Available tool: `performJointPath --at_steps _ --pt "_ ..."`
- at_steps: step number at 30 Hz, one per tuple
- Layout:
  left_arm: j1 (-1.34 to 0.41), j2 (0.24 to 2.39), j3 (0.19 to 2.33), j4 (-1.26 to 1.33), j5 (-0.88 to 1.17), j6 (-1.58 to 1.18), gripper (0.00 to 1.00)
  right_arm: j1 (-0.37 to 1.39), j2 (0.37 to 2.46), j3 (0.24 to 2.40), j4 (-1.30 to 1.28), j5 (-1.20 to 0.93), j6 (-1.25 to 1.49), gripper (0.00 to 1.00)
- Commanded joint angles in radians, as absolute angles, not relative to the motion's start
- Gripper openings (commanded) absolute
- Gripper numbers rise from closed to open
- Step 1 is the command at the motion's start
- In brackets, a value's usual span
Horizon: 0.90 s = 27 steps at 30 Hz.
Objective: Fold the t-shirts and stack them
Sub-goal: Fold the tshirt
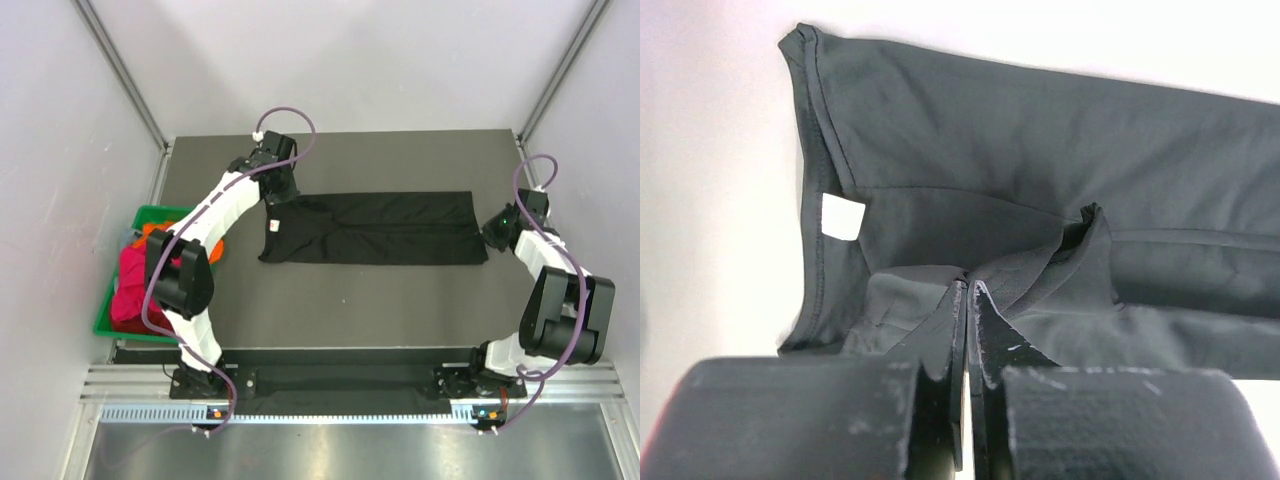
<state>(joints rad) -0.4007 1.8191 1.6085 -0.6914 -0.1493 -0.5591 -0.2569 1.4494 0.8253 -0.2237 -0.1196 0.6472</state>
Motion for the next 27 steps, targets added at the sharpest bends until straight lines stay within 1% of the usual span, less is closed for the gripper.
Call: performJointPath --at_steps 1,16,27 --pt "-0.39 1.842 1.666 -0.669 -0.141 -0.517 0.0 -0.249 1.482 0.888 -0.164 -0.086 0.658 0.0" --pt "-0.371 1.991 1.818 -0.735 -0.187 -0.506 0.0 -0.236 1.601 0.949 -0.118 -0.087 0.686 0.0" --pt "-0.362 2.052 1.855 -0.727 -0.198 -0.502 0.0 -0.216 1.678 1.002 -0.101 -0.109 0.675 0.0"
